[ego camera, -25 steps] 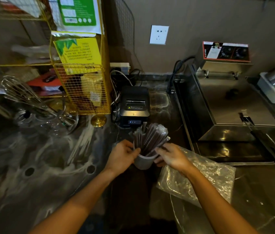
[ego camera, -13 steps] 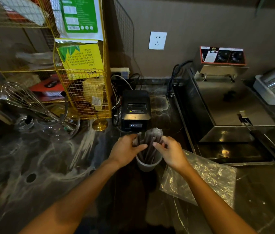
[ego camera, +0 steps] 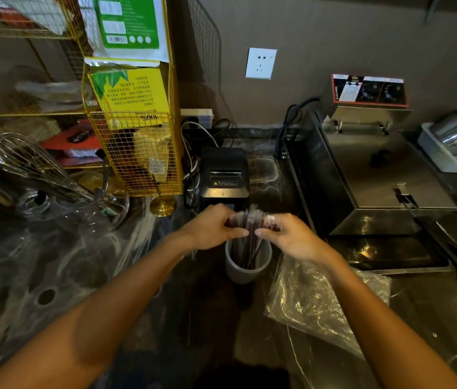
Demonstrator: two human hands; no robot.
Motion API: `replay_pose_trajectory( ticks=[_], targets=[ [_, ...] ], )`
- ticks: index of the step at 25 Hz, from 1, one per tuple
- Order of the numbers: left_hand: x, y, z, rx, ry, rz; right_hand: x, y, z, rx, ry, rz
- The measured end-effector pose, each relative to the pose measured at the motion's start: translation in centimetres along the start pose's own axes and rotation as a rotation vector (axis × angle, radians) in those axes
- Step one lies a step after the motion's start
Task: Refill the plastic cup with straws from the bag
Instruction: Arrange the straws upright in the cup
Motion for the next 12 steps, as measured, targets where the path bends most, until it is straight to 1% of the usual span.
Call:
replay_pose_trajectory(
  ticks=[3, 4, 6, 8, 10, 12],
  targets=[
    [-0.5, 0.6, 0.6, 0.079, -0.008, 0.045, -0.2, 0.6, 1.0, 0.106, -0.048, -0.04],
    [-0.3, 0.3, 0.5, 0.105, 0.012, 0.031, -0.3, 0.4, 1.0, 0.105, -0.058, -0.033],
    [0.6, -0.4, 0.3, 0.1, 0.077, -0.035, 0.0, 0.1, 0.3, 0.002, -0.075, 0.014],
    [1.5, -0.8, -0.2, 0.022, 0.114, -0.126, -0.2, 0.1, -0.8, -0.153, -0.084, 0.085],
    [2.4, -1.3, -0.5, -0.047, 0.13, -0.206, -1.0, -0.1, -1.8, -0.247, -0.104, 0.108],
    [2.8, -2.0, -0.7, -0.057, 0.112, -0.238, -2.3, -0.6, -2.3, -0.318, -0.149, 0.116]
  ],
)
Point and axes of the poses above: each hand's wrist, its own z-axis towards the middle knuckle, its own y-axis out of the back of the hand, x = y × z, the point moved 6 cm from there along z, towards the middle knuckle, and after that the axes turned 11 degrees about y, right-handed, at the moved point
